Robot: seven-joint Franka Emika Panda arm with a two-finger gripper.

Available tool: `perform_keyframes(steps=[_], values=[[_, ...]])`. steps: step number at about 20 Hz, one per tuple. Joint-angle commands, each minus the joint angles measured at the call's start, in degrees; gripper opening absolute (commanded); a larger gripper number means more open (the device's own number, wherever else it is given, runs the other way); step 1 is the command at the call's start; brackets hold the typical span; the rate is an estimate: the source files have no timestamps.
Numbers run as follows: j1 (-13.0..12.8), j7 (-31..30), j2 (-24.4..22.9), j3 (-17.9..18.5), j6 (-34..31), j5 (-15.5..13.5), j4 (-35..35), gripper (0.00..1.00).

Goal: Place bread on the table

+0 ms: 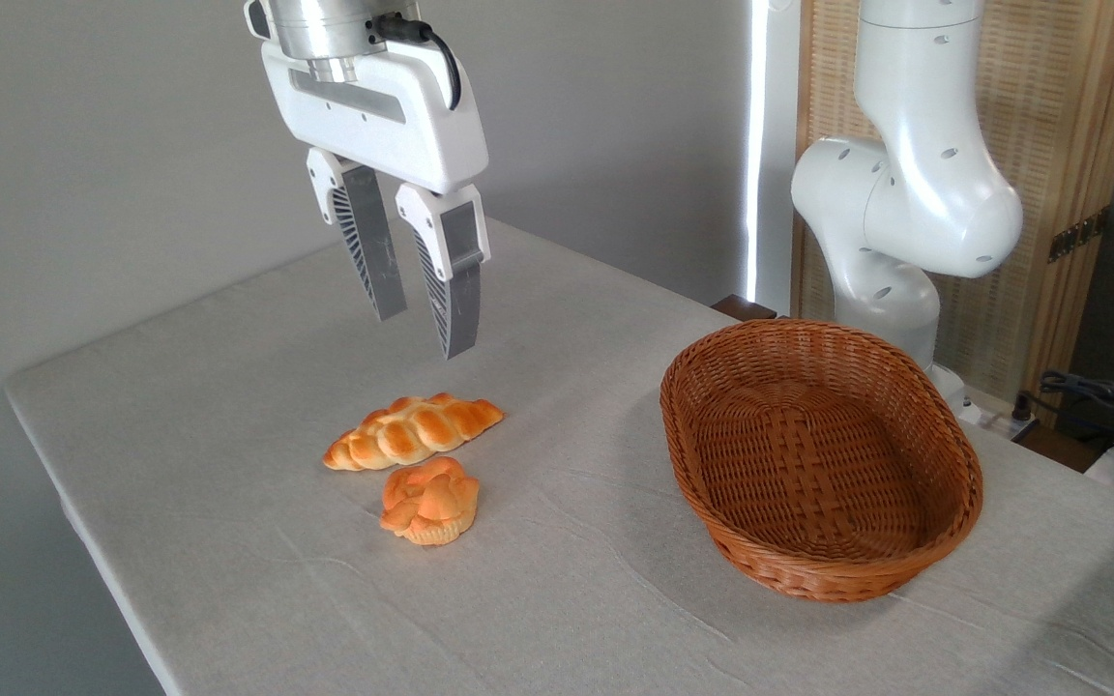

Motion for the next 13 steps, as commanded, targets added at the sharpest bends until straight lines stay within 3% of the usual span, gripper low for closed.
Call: perform_keyframes(steps=[1,13], values=[[0.5,1.4,-0.2,0.2,-3.0,-0.9,0.1,1.0],[0.5,1.3,-0.1,1.2,-1.5,-2.0,0.2,1.0]])
